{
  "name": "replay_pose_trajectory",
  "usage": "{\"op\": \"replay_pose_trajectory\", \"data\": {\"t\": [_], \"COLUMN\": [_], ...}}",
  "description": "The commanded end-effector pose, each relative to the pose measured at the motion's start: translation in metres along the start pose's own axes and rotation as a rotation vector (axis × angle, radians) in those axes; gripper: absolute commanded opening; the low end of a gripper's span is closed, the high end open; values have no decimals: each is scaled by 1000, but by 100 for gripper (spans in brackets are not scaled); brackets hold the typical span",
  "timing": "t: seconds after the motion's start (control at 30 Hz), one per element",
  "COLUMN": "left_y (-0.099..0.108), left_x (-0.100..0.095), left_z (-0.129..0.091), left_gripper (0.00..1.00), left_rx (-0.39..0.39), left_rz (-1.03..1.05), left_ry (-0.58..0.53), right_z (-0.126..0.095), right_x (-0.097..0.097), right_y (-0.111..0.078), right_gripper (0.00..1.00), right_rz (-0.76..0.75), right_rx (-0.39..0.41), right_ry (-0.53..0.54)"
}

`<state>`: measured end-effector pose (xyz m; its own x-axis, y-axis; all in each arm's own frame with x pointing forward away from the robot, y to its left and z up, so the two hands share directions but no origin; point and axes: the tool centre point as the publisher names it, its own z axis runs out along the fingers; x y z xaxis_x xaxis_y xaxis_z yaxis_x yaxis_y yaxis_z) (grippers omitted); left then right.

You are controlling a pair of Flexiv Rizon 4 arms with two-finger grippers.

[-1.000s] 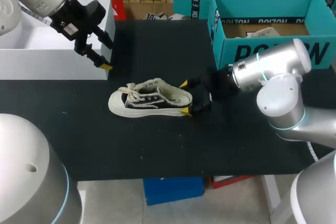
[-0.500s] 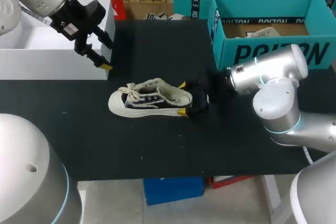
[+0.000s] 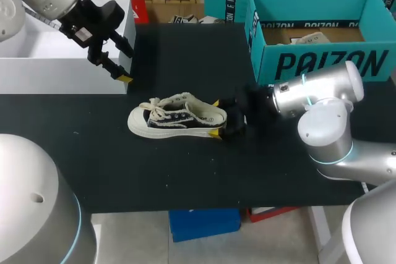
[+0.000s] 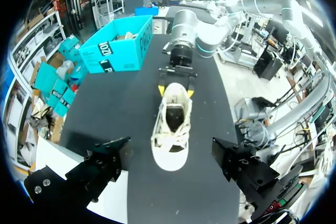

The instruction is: Take the shoe out of the shoebox, open the shoe tongue, remove and reinsert the insole, then place the shoe into the shoebox

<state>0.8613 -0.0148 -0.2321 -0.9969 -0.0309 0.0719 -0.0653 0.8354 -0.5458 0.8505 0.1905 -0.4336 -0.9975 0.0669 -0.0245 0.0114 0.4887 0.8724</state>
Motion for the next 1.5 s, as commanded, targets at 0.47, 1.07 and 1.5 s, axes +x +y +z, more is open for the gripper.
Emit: {"op": "replay_pose_trajectory", "data": {"t": [0.47,1.07,1.5], "left_y": [-70,-91,-94], "left_x": [16,34,35], "left_z": [52,101,101], "left_gripper": [100,100,100], "left_rx": [-224,-381,-353], "left_rz": [-160,-490,-448], "left_ry": [-28,-109,-85], "right_z": [2,2,2], "right_x": [1,1,1], "right_y": [-2,-2,-2], "right_gripper": [0,0,0], "right_rz": [1,1,1], "right_rx": [2,2,2], "right_ry": [-2,-2,-2]}}
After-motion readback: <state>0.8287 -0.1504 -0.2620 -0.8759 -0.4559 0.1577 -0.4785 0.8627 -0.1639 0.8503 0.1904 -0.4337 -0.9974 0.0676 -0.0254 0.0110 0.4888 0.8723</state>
